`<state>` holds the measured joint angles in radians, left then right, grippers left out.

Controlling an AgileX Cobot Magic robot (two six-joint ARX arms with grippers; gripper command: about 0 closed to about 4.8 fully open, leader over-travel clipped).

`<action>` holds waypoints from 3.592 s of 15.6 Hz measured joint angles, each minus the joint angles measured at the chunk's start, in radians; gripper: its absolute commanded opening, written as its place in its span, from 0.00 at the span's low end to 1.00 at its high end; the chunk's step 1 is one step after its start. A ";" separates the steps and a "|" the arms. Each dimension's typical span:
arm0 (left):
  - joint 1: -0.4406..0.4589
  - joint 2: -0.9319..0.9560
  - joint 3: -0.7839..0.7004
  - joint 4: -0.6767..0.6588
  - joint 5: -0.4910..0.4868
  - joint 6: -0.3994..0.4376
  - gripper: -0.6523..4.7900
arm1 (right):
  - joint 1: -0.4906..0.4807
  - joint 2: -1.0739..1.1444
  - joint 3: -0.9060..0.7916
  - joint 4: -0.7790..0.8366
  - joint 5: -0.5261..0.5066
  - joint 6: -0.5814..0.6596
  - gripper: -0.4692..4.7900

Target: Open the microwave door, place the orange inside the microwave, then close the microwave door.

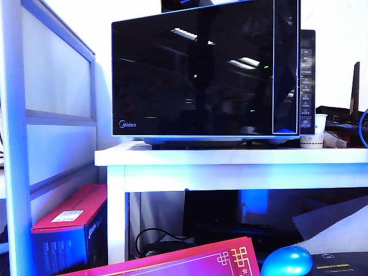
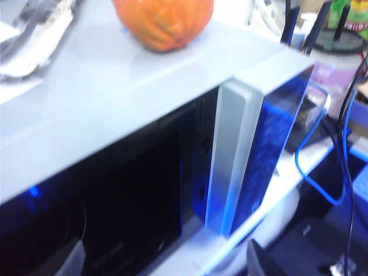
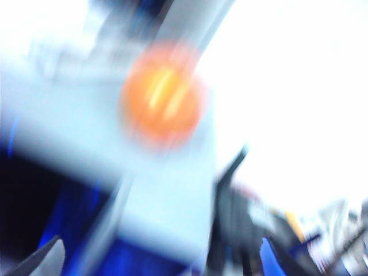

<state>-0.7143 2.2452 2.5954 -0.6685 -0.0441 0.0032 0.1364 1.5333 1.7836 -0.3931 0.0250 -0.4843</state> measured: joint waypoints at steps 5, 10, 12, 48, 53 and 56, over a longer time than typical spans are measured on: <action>0.000 -0.014 0.008 -0.085 0.055 0.003 0.80 | 0.000 0.043 0.001 0.277 0.000 0.134 1.00; -0.001 -0.032 0.017 -0.182 0.078 0.005 0.80 | 0.000 0.124 0.000 0.411 -0.005 0.256 1.00; -0.002 -0.034 0.017 -0.191 0.089 0.007 0.80 | 0.000 0.164 0.000 0.475 -0.022 0.278 1.00; -0.003 -0.042 0.020 -0.237 0.109 0.015 0.80 | 0.000 0.597 0.490 0.320 0.024 0.292 0.65; -0.003 -0.044 0.022 -0.256 0.110 0.018 0.80 | 0.000 0.525 0.492 0.281 0.025 0.292 0.65; -0.003 -0.050 0.026 -0.305 0.117 0.028 0.80 | 0.000 0.462 0.492 0.103 0.025 0.292 0.65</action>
<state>-0.7177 2.1956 2.6209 -0.9737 0.0734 0.0315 0.1368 1.9949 2.2753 -0.2901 0.0498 -0.1925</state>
